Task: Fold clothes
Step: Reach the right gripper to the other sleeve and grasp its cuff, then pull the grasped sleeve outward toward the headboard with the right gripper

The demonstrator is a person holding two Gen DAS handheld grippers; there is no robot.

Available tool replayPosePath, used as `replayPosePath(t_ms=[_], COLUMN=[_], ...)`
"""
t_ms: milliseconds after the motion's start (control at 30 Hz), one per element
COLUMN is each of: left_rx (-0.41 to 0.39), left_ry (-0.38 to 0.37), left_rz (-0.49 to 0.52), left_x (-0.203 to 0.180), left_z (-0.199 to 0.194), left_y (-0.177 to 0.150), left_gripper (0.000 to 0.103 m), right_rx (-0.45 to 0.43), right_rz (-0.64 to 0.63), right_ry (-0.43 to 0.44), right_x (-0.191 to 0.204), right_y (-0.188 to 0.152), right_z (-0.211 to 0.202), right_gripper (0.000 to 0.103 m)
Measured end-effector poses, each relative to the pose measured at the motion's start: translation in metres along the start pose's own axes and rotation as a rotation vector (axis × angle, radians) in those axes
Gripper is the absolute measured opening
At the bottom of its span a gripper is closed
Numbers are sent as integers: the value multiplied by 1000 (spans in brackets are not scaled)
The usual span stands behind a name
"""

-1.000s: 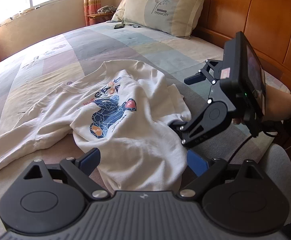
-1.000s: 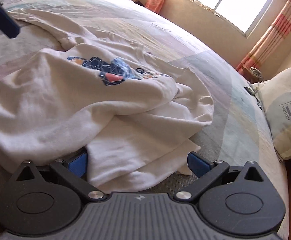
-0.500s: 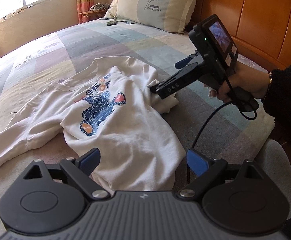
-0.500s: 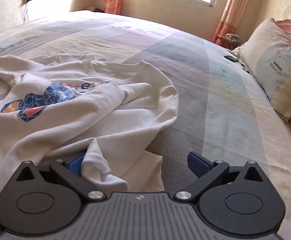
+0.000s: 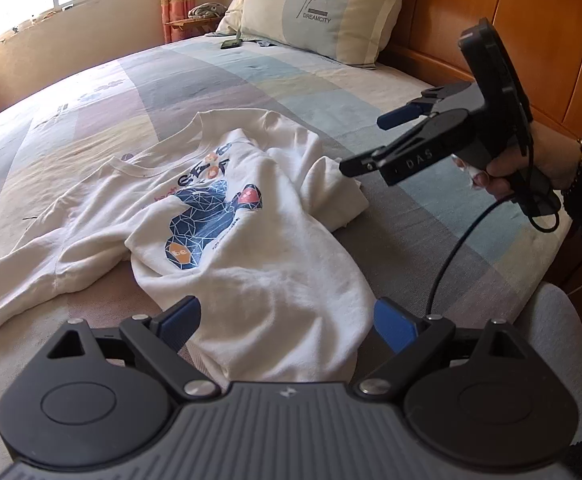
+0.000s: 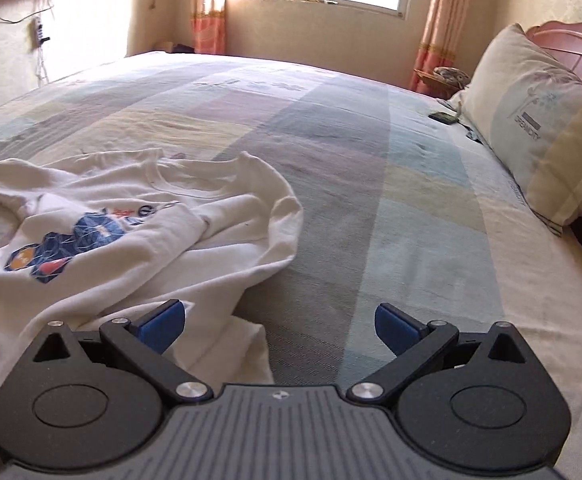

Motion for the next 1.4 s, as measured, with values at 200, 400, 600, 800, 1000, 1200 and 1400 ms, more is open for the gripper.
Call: replayPosePath(t_ms=[200,400,600,800,1000,1200,1400], left_rx=[3,15,15,13,14,12,17], left_ry=[-11,3,-12,-31,-18,-37,-32], left_rz=[10,6,5,14,4,15,15], left_x=[-5,-2,-6,-10,-8,-14,-15], left_z=[-1,-3,0,1,1,0,1], left_y=[-1,-3,-4,-3,-2,-2,-2], left_gripper=[94,94,94,94,94,94,94], right_rx=[107,125,97,83,91,97,97], right_rz=[-118,-27,36,93,134,164,-49], right_ry=[138,179,87,-66,-215,-370,-188], right_x=[45,47,11,-42,-89,-100,-26], right_y=[-23,-28,-23,-19,-15,-19,-30], right_z=[11,22,-2,-24,-47,-61,-49], right_gripper=[45,13,5,5,5,48,89])
Point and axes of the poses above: each gripper's, at about its wrist camera, not at the fingertips, and z roughly the way its jaws point, x to its left, y to its top, the point moved 4 cm from there along z, roughly the way its jaws point, and after that the axes turned 15 degrees about -x, right-handed, at the moved point
